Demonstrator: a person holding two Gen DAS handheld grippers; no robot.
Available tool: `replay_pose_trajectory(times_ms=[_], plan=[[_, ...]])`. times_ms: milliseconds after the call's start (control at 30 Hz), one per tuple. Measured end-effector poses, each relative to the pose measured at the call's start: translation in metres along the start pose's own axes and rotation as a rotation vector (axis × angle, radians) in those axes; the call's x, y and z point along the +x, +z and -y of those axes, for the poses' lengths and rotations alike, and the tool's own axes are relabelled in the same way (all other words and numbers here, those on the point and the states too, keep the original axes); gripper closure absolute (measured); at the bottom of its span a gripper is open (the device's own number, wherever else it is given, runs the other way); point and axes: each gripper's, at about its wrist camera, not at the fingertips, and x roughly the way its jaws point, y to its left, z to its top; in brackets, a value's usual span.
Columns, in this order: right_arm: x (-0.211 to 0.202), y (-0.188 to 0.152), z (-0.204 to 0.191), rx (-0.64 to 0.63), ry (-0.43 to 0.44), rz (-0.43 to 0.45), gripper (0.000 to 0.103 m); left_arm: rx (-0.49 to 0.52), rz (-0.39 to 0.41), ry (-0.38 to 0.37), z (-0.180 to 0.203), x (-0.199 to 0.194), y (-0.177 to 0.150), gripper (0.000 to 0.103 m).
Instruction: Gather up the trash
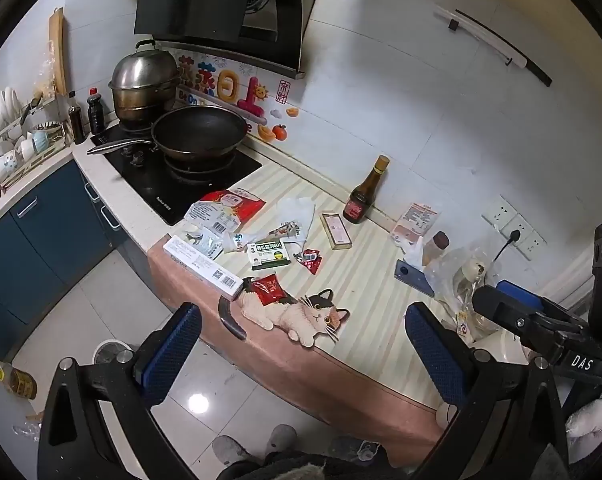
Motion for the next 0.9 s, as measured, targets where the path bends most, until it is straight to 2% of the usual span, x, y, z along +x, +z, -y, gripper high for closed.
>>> replay_pose_trajectory(times_ms=[533,667,900], plan=[[0.003,0.001,-0.008,-0.009,0.014,0.002,0.0,-0.004,0.015,-0.011,0.0,0.0,0.001,0.0],[0.004,0.002,-0.012,-0.01,0.015,0.002,0.0,-0.002,0.02,-0.007,0.013,0.001,0.008,0.0],[0.006,0.0,-0.013,-0.017,0.011,-0.005,0.0,-0.007,0.024,-0.015,0.007,-0.001,0.017,0.0]])
